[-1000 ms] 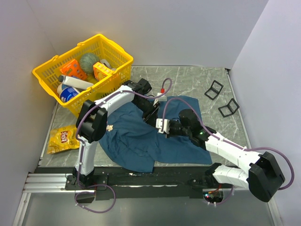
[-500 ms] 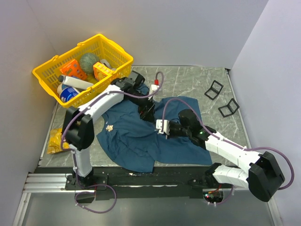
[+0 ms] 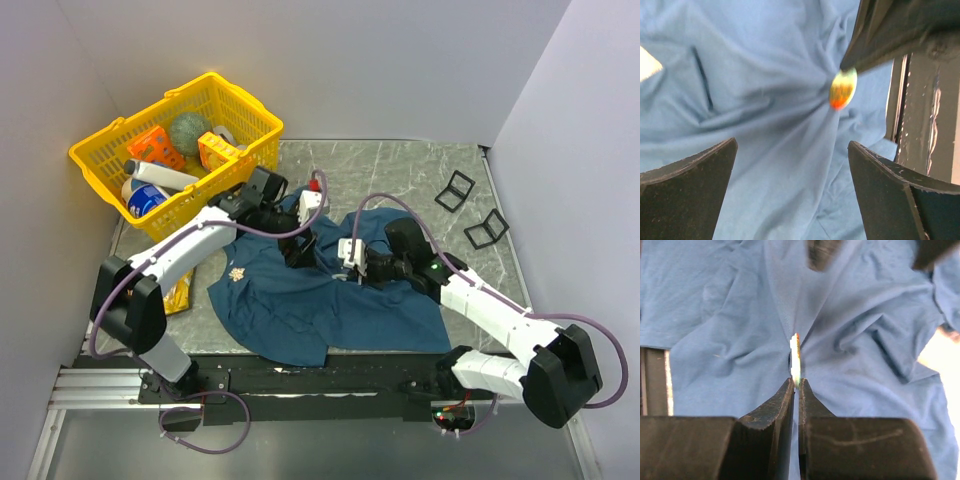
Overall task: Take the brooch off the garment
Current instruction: Remove the brooch from the clothes.
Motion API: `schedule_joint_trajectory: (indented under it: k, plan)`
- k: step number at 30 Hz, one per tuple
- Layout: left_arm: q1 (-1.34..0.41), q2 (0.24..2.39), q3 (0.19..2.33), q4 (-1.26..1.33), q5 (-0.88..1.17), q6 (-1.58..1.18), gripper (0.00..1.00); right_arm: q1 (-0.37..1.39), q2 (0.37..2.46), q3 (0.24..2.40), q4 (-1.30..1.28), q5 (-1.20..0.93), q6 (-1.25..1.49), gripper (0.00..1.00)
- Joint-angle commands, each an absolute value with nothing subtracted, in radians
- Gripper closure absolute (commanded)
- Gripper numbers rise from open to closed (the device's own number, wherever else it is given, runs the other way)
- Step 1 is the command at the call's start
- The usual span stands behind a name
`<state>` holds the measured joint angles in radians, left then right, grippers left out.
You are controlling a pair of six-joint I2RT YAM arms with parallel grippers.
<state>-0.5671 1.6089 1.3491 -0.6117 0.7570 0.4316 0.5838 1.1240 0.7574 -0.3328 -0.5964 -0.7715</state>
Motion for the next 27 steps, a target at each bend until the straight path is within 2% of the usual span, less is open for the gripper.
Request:
schedule_joint_trajectory:
  k: [1,6,18,27]
  plan:
    - [-0.558,1.52,1.261,-0.505,0.738,0.448,0.01,0.537,1.137,0.816,-0.382,-0.669,-0.736,1.0]
    - [-0.568,1.506,1.207,-0.436,0.765,0.42,0.01,0.488,1.175,0.833,-0.4,-0.727,-0.726,1.0]
    - [-0.598,1.52,1.229,-0.465,0.72,0.471,0.01,0.476,1.244,0.937,-0.595,-0.756,-0.744,1.0]
    - [-0.618,1.511,1.255,-0.442,0.661,0.485,0.01,0.442,1.287,0.996,-0.644,-0.83,-0.723,1.0]
